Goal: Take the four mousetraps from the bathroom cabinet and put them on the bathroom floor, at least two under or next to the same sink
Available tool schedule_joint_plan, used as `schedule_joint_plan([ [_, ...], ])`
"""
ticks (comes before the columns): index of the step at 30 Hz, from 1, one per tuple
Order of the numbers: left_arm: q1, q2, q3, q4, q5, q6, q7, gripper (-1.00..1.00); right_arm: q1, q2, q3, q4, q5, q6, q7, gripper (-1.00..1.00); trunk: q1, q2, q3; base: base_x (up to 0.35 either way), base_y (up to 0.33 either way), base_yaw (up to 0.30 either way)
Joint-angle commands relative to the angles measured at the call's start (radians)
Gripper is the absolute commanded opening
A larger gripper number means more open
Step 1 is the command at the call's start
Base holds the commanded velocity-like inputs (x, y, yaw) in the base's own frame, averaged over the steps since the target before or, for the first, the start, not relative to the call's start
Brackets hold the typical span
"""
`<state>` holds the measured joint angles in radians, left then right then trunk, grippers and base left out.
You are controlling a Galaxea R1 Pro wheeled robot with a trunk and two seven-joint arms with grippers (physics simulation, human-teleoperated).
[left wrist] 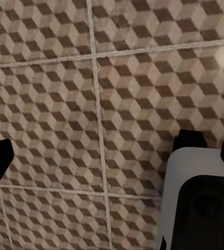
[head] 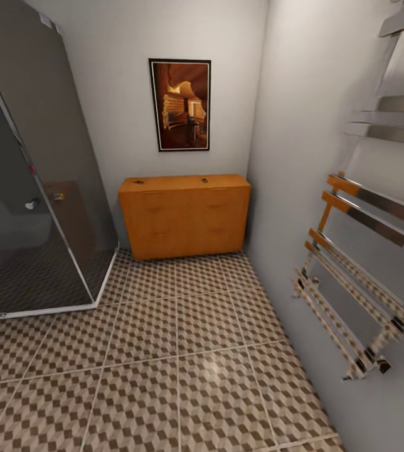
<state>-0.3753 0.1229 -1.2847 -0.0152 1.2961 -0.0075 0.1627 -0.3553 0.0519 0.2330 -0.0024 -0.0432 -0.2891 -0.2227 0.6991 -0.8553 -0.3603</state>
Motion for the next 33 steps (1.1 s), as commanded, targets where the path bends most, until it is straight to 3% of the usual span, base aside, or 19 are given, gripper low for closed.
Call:
schedule_joint_plan([
  [1,0.0,0.001,-0.008,-0.002,0.008,-0.001,0.005,1.0,-0.001,0.0,0.008,0.001,-0.004,-0.002,-0.004,1.0,0.001,-0.001,-0.001,0.323,-0.085,0.264],
  [13,0.0,0.001,-0.008,-0.002,0.008,-0.001,0.005,1.0,-0.001,0.0,0.008,0.001,-0.004,-0.002,-0.004,1.0,0.001,-0.001,-0.001,0.323,-0.08,0.191],
  [33,0.0,0.001,-0.008,-0.002,0.008,-0.001,0.005,1.0,-0.001,-0.001,0.008,-0.001,-0.011,-0.002,-0.004,1.0,0.001,-0.001,-0.001,0.328,-0.007,0.012],
])
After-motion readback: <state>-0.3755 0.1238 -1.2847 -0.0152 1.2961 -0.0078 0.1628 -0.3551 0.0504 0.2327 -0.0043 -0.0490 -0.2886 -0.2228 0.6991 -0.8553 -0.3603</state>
